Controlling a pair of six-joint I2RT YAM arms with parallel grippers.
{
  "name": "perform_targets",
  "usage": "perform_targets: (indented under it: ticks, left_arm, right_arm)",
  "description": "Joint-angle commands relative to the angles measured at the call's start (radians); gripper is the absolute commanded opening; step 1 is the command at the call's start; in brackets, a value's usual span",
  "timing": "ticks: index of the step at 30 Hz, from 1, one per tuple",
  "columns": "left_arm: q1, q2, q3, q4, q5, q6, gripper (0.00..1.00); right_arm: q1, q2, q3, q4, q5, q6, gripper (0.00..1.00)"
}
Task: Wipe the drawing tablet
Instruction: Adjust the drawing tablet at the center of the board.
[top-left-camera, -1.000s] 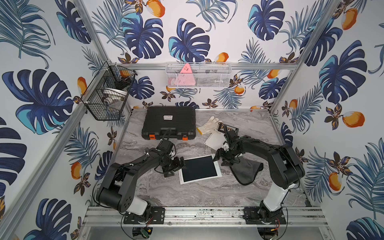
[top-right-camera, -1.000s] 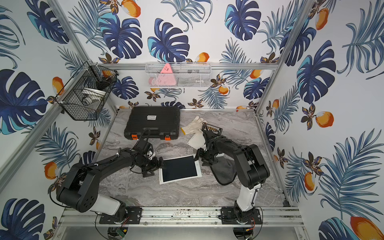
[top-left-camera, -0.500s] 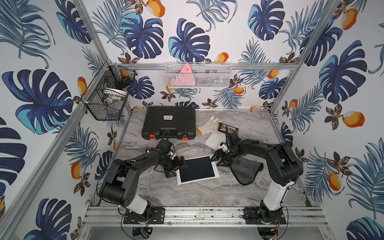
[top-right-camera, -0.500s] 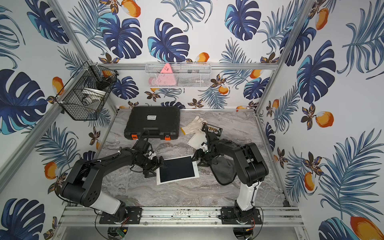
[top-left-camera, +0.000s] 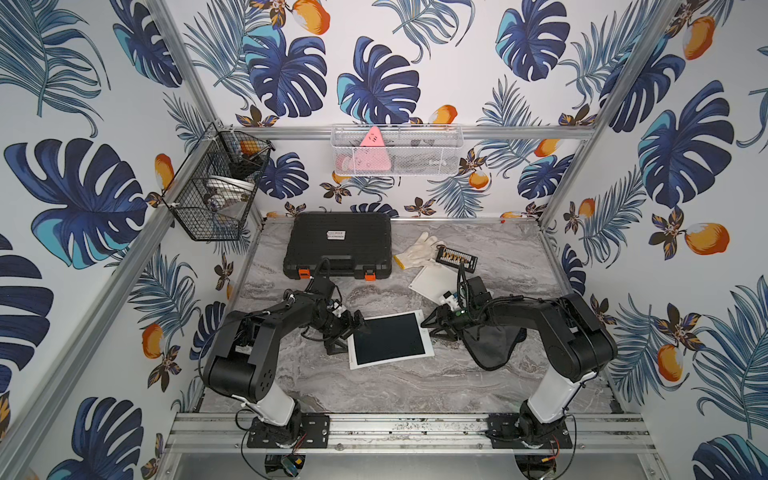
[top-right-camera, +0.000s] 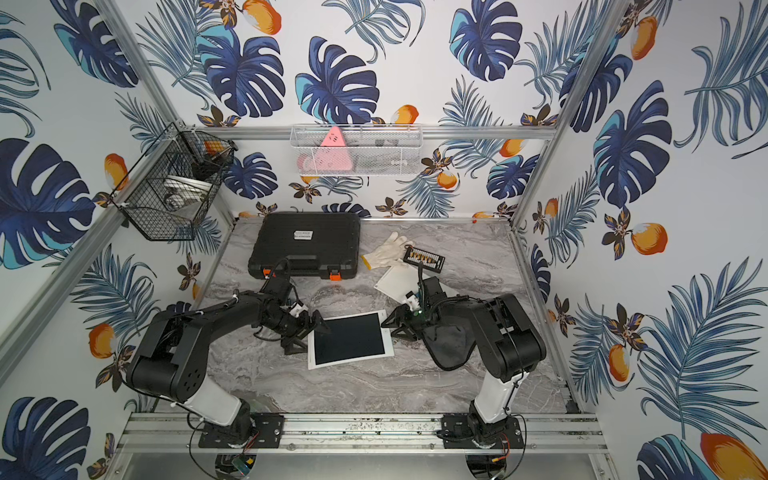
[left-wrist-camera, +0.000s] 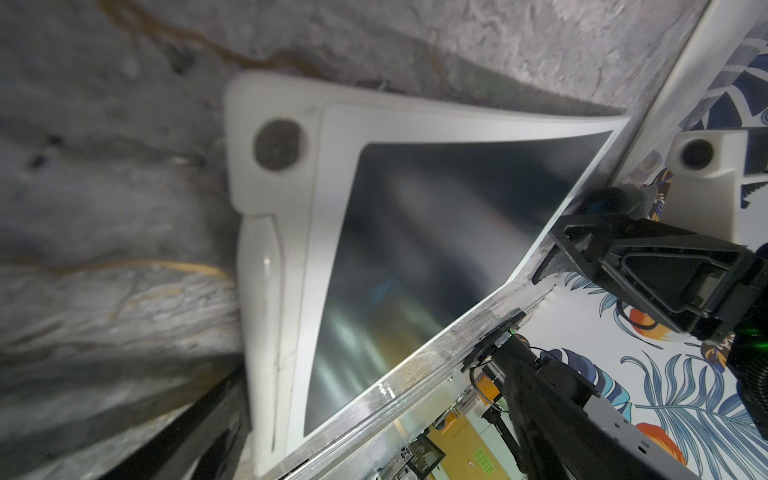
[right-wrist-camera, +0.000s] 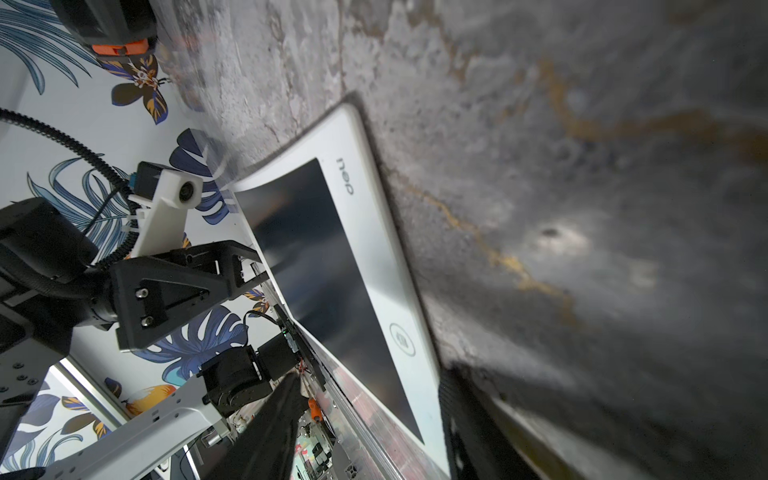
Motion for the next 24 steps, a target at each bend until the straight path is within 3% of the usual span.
perform_targets:
  ticks: [1,8,12,16,20,24]
  left_arm:
    - [-0.002,0.053,-0.013,0.067,-0.24,0.078,0.99]
    - [0.001,0.084,0.02,0.065,-0.254,0.097,0.99]
    - [0.002,0.099,0.038,0.058,-0.265,0.108,0.99]
    - [0.002,0.113,0.054,0.056,-0.265,0.107,0.99]
    - [0.002,0.125,0.074,0.058,-0.265,0.096,0.99]
    - [0.002,0.134,0.094,0.054,-0.261,0.093,0.99]
  right_arm:
    - [0.024,0.012,0.019,-0.082,0.069,-0.039,0.56]
    - [0.021,0.046,0.056,-0.129,0.219,-0.097,0.56]
    - [0.021,0.061,0.153,-0.207,0.37,-0.153,0.56]
    - [0.029,0.152,0.311,-0.331,0.416,-0.232,0.57]
    - [0.1,0.263,0.455,-0.493,0.498,-0.312,0.57]
    - [0.158,0.299,0.469,-0.562,0.528,-0.332,0.57]
